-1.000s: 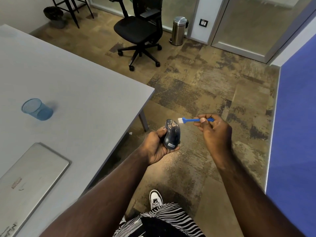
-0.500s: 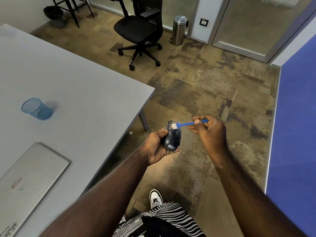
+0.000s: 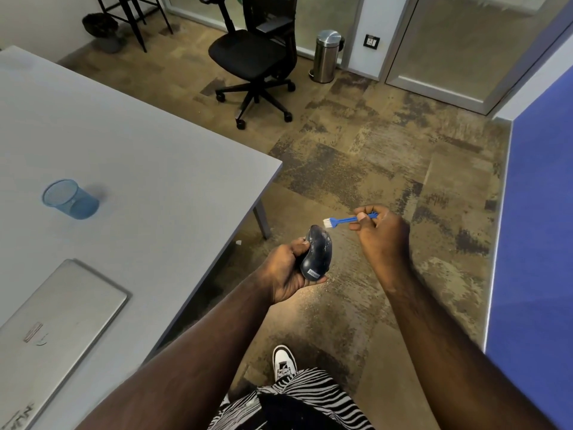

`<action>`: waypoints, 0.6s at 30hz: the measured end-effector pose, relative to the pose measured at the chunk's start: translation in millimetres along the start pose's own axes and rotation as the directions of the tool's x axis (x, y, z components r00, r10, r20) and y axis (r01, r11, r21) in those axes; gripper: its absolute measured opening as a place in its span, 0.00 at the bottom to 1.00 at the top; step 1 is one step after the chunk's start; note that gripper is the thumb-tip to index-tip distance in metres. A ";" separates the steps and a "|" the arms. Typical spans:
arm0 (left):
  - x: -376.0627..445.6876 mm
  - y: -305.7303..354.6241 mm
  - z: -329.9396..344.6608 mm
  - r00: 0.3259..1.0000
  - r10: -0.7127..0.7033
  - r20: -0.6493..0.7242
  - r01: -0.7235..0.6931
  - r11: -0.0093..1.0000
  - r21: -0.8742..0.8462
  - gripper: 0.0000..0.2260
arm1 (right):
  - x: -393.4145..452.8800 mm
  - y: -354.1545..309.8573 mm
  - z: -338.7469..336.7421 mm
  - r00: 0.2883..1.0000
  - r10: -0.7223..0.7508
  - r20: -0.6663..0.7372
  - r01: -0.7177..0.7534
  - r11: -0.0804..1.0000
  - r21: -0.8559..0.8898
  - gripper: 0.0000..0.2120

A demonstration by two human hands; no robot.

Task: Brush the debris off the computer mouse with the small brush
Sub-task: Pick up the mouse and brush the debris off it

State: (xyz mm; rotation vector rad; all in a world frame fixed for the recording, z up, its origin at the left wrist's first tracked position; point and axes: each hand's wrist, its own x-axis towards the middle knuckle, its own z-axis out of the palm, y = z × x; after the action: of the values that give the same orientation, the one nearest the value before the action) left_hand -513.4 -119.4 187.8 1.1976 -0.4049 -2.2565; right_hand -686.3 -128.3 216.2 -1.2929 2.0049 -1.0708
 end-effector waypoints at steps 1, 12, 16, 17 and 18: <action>0.0 -0.6 -0.5 1.000 0.003 -0.003 -0.003 1.000 0.001 0.14 | 1.5 -0.3 -2.0 1.000 -0.001 -0.009 0.001 1.000 0.027 0.13; 1.9 2.1 -4.1 1.000 0.018 0.003 -0.018 1.000 0.002 0.13 | 4.8 3.8 -4.4 0.991 -0.067 0.118 0.057 0.995 0.087 0.14; 2.4 4.7 -5.1 1.000 0.016 -0.015 -0.017 1.000 -0.017 0.16 | -1.2 5.8 -10.4 0.937 -0.188 0.293 0.159 0.980 0.119 0.13; 2.1 4.8 -5.2 1.000 0.021 -0.015 -0.021 1.000 -0.015 0.16 | -2.2 6.4 -12.8 0.923 -0.210 0.322 0.172 0.975 0.144 0.13; 1.7 4.9 -5.2 1.000 0.026 -0.013 -0.026 1.000 -0.014 0.16 | -3.4 6.1 -15.1 0.910 -0.229 0.346 0.182 0.970 0.164 0.14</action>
State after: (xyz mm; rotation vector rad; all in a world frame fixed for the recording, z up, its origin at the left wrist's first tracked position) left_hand -508.2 -124.4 186.2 1.1920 -0.3963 -2.2250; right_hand -699.5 -118.7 219.5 -1.5317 1.5278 -0.9515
